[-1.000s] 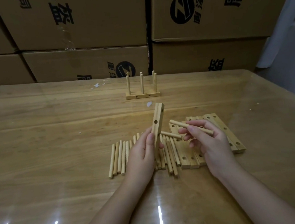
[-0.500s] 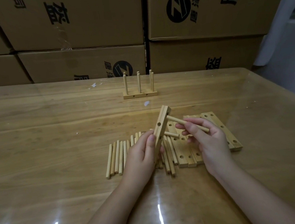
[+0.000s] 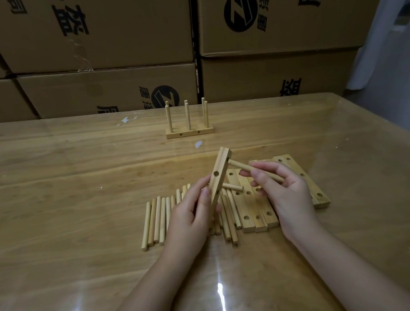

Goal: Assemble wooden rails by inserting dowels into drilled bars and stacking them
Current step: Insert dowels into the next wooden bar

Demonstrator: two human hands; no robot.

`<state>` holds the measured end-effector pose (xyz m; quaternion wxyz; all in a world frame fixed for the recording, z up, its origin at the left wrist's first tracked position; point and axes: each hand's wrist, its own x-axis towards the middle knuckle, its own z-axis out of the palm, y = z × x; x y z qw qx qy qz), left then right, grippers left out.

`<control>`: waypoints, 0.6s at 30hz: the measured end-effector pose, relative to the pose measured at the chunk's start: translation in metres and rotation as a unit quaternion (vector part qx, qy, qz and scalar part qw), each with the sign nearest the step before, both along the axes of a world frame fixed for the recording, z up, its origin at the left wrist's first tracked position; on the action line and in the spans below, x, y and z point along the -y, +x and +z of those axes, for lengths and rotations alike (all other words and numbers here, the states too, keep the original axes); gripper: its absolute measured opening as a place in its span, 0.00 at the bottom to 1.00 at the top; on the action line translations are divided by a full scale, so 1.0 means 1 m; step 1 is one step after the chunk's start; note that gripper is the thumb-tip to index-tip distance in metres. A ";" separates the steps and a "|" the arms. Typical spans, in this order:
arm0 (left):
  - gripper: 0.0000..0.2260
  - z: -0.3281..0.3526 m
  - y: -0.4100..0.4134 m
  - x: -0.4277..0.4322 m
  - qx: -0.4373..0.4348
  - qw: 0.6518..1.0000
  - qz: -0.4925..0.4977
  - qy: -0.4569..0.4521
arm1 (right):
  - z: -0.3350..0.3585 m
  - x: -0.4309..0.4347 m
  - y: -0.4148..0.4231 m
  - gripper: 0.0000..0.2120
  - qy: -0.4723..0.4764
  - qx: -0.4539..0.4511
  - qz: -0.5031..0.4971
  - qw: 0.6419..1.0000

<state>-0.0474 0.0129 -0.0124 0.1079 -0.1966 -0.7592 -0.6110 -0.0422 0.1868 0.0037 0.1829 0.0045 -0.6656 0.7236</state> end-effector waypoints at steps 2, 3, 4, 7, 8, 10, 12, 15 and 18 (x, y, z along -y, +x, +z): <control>0.12 0.000 0.000 0.000 -0.003 1.000 0.001 -0.013 | 0.000 0.000 0.000 0.06 0.011 -0.004 -0.004 1.000; 0.12 0.000 -0.001 0.001 -0.007 1.000 0.004 -0.020 | 0.000 0.000 0.000 0.06 0.018 -0.006 -0.006 1.000; 0.13 -0.001 0.000 0.001 -0.010 1.000 0.005 -0.025 | 0.000 0.000 0.000 0.06 0.023 -0.008 -0.008 1.000; 0.14 -0.001 0.000 0.002 -0.008 1.000 0.002 -0.029 | 0.000 0.001 0.001 0.06 0.025 -0.013 -0.015 1.000; 0.14 -0.001 0.000 0.002 -0.007 1.000 0.004 -0.030 | 0.000 0.001 0.001 0.06 0.022 -0.015 -0.016 1.000; 0.14 -0.001 0.001 0.002 -0.005 0.999 0.008 -0.034 | 0.000 0.001 0.001 0.06 0.019 -0.018 -0.020 0.999; 0.14 -0.001 0.001 0.002 0.003 0.999 0.010 -0.035 | 0.000 0.000 0.000 0.05 0.015 -0.018 -0.023 0.999; 0.14 -0.001 0.000 0.002 0.008 0.999 0.013 -0.035 | -0.001 -0.001 -0.001 0.05 0.014 -0.012 -0.028 0.999; 0.16 0.000 0.000 0.001 0.013 1.000 0.009 -0.019 | -0.001 -0.001 -0.001 0.05 0.016 -0.008 -0.015 1.000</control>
